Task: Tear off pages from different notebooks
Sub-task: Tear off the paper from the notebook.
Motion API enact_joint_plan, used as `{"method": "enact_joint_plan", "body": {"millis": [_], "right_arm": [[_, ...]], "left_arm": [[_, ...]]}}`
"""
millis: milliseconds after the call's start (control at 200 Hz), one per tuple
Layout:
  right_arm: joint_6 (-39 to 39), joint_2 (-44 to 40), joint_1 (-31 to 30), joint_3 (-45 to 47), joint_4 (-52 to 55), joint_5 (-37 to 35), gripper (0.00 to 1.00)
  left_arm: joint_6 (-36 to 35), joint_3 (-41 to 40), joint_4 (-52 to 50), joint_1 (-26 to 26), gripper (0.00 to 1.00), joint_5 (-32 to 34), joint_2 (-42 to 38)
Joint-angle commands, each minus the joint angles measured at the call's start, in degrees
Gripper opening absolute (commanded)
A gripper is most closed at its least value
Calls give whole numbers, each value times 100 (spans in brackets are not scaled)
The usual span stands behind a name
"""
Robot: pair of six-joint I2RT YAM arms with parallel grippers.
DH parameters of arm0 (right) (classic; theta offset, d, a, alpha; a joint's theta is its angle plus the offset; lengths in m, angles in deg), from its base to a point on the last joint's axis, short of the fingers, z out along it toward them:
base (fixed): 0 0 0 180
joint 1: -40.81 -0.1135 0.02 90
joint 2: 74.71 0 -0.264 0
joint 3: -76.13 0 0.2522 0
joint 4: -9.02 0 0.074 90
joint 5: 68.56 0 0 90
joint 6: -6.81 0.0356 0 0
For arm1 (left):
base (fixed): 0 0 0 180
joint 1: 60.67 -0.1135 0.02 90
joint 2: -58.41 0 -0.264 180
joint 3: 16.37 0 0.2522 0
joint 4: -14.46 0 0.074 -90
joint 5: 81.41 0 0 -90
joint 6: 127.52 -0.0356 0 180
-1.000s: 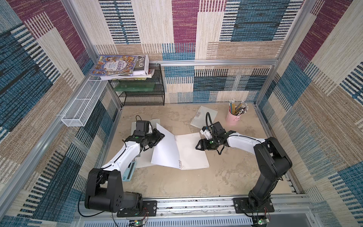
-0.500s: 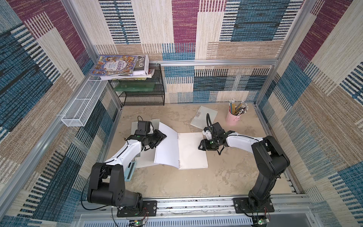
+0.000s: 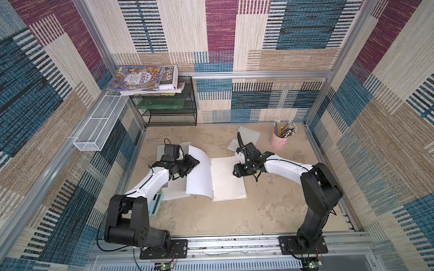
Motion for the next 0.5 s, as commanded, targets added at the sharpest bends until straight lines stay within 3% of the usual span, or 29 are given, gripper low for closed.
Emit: {"method": "enact_joint_plan", "body": {"millis": [0,205,496], "right_arm": [[-153,-105,-19,67,-93,171,50],[140,-625,283,795,-1671,2040,44],[347,-572,578,1313,-2722,3212,31]], "left_arm": [[17,-9,112,0,48,-40,22],[28,-25,176,0,48,-87,154],[-13,-52,159,9,49,-121,372]]}}
